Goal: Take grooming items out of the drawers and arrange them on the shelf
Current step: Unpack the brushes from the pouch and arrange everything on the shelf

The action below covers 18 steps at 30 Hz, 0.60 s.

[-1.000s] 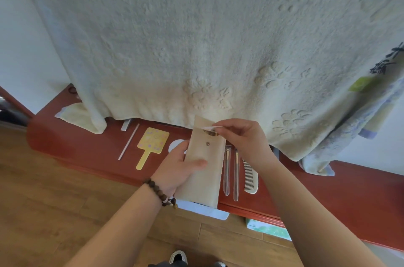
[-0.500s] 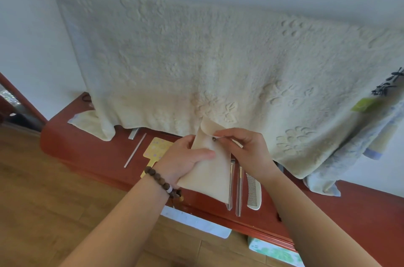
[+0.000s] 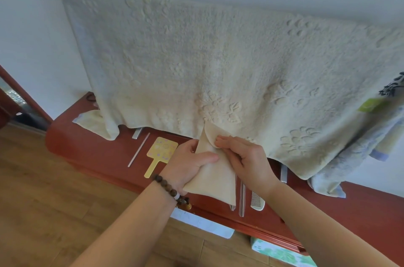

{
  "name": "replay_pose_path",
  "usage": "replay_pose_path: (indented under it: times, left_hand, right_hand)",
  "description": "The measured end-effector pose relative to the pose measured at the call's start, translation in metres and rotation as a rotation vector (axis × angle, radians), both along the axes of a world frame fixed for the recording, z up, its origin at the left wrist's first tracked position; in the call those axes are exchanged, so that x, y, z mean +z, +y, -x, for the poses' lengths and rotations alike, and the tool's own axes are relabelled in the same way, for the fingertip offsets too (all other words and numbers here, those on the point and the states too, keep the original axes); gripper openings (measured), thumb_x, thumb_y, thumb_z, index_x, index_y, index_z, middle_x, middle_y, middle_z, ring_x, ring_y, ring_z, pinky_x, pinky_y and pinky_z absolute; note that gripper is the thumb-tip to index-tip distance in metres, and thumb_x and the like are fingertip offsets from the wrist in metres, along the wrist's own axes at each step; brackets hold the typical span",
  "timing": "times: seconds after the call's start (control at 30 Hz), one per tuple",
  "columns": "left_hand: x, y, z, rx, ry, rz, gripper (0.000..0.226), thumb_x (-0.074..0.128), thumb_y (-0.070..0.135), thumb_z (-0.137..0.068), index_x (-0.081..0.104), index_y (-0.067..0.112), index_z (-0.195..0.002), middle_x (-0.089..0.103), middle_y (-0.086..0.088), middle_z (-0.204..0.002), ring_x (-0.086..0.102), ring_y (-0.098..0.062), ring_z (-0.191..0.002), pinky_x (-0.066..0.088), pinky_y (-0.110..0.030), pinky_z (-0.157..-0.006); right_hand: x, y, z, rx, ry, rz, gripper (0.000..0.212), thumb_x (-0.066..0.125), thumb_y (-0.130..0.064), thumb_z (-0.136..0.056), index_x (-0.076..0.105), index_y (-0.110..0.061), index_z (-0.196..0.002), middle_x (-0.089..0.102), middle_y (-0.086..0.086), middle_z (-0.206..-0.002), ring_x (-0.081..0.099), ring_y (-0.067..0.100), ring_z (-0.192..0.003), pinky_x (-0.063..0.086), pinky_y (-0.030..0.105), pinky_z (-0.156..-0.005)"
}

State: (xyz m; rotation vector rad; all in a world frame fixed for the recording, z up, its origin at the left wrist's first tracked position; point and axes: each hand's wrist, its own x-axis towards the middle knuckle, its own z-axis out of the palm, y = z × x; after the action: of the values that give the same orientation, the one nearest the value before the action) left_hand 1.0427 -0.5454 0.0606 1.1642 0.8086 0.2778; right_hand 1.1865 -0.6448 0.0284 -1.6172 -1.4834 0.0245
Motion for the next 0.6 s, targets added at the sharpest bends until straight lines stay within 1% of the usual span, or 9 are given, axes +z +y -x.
replay_pose_path:
  times: [0.07,0.17,0.27,0.33,0.4,0.47,0.5,0.57,0.6]
  left_hand:
    - [-0.002,0.0,0.002,-0.007,0.001,0.008,0.043,0.077,0.012,-0.061,0.064,0.007,-0.102,0.068,-0.024,-0.1,0.07,-0.035,-0.082,0.059,-0.043,-0.068]
    - [-0.009,0.002,0.004,-0.022,0.019,0.005,0.032,0.074,0.003,-0.075,0.062,0.005,-0.105,0.067,-0.026,-0.101,0.069,-0.032,-0.077,0.058,-0.037,-0.062]
    - [-0.017,0.003,0.005,-0.027,0.022,0.033,0.038,0.077,0.008,-0.071,0.063,0.007,-0.106,0.068,-0.023,-0.103,0.07,-0.033,-0.082,0.058,-0.041,-0.067]
    - [-0.023,0.002,0.005,-0.032,0.023,0.047,0.033,0.076,0.006,-0.074,0.065,0.008,-0.104,0.069,-0.021,-0.102,0.07,-0.033,-0.084,0.058,-0.042,-0.07]
    - [-0.031,0.003,0.005,-0.035,0.036,0.055,0.03,0.073,0.004,-0.078,0.064,0.008,-0.106,0.07,-0.019,-0.102,0.07,-0.033,-0.087,0.058,-0.042,-0.071]
    - [-0.04,0.002,0.004,-0.04,0.063,0.03,0.031,0.073,0.007,-0.078,0.063,0.01,-0.107,0.071,-0.016,-0.101,0.071,-0.031,-0.086,0.057,-0.04,-0.07]
    - [-0.045,0.002,0.003,-0.04,0.073,0.023,0.031,0.074,0.009,-0.078,0.062,0.012,-0.107,0.071,-0.014,-0.099,0.071,-0.029,-0.084,0.057,-0.038,-0.067]
    - [-0.053,0.002,0.001,-0.042,0.07,0.025,0.032,0.074,0.01,-0.079,0.061,0.015,-0.108,0.072,-0.009,-0.097,0.072,-0.024,-0.083,0.057,-0.036,-0.065]
    - [-0.058,0.003,-0.001,-0.047,0.064,0.02,0.033,0.074,0.011,-0.079,0.061,0.016,-0.11,0.072,-0.008,-0.098,0.072,-0.024,-0.085,0.058,-0.037,-0.067]
  right_hand:
    - [-0.005,-0.003,0.002,0.004,-0.059,0.031,0.025,0.049,-0.015,-0.096,0.069,-0.009,-0.11,0.068,0.003,-0.112,0.062,0.013,-0.111,0.042,0.014,-0.1]
    - [-0.01,-0.005,0.005,0.024,-0.189,0.05,0.044,0.033,-0.029,-0.101,0.068,-0.004,-0.112,0.067,0.013,-0.117,0.058,0.016,-0.114,0.034,0.016,-0.107]
    - [-0.012,-0.004,0.003,0.033,-0.336,0.053,0.034,0.041,-0.019,-0.096,0.067,-0.003,-0.113,0.067,0.014,-0.116,0.062,0.024,-0.111,0.04,0.031,-0.104]
    - [-0.016,-0.003,0.005,0.025,-0.4,0.086,0.032,0.048,-0.012,-0.089,0.066,-0.003,-0.114,0.067,0.014,-0.116,0.064,0.027,-0.109,0.041,0.041,-0.1]
    - [-0.024,-0.005,0.007,0.027,-0.415,0.148,0.033,0.056,-0.007,-0.084,0.066,-0.002,-0.115,0.067,0.015,-0.116,0.064,0.029,-0.109,0.041,0.043,-0.099]
    - [-0.031,-0.007,0.006,0.054,-0.366,0.254,0.04,0.058,-0.002,-0.081,0.063,-0.003,-0.12,0.064,0.015,-0.123,0.061,0.03,-0.114,0.042,0.044,-0.1]
    - [-0.034,-0.009,0.005,0.068,-0.31,0.316,0.042,0.055,-0.001,-0.083,0.06,-0.005,-0.125,0.06,0.013,-0.129,0.057,0.028,-0.119,0.041,0.041,-0.104]
    - [-0.035,-0.012,0.002,0.097,-0.12,0.415,0.043,0.049,0.001,-0.091,0.055,-0.011,-0.131,0.051,0.005,-0.14,0.046,0.016,-0.131,0.031,0.022,-0.111]
    - [-0.036,-0.013,0.002,0.084,-0.012,0.429,0.042,0.049,0.001,-0.092,0.055,-0.013,-0.131,0.05,0.001,-0.141,0.041,0.008,-0.132,0.027,0.015,-0.111]
